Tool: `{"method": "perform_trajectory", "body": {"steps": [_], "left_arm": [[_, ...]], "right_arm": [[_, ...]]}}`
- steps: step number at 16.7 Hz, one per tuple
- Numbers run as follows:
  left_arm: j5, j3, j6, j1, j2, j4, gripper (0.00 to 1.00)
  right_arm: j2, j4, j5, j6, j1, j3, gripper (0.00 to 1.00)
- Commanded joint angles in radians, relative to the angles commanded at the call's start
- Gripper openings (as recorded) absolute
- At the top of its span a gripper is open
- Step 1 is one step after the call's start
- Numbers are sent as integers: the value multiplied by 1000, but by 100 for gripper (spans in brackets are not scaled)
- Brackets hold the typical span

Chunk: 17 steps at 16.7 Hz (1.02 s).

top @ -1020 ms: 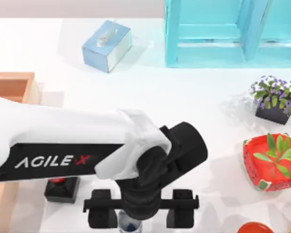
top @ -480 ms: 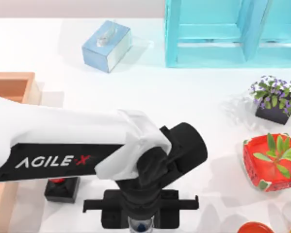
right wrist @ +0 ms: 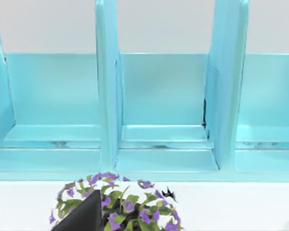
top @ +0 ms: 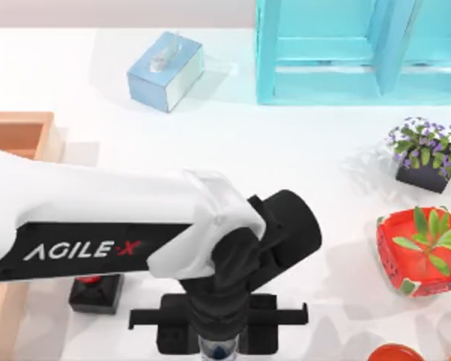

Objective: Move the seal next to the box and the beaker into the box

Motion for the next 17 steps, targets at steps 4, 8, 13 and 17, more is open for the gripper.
{"method": "perform_trajectory", "body": {"steps": [4, 8, 13, 17], "left_arm": [[0, -1, 12, 16, -17, -16, 0], [0, -2, 93, 105, -147, -143, 0], [0, -4, 207, 204, -367, -363, 0], [0, -3, 233, 238, -400, -395, 0]], "right_arm": [[0, 0, 0, 0, 0, 0, 100], [0, 0, 0, 0, 0, 0, 100], [0, 0, 0, 0, 0, 0, 100], [0, 0, 0, 0, 0, 0, 100]]}}
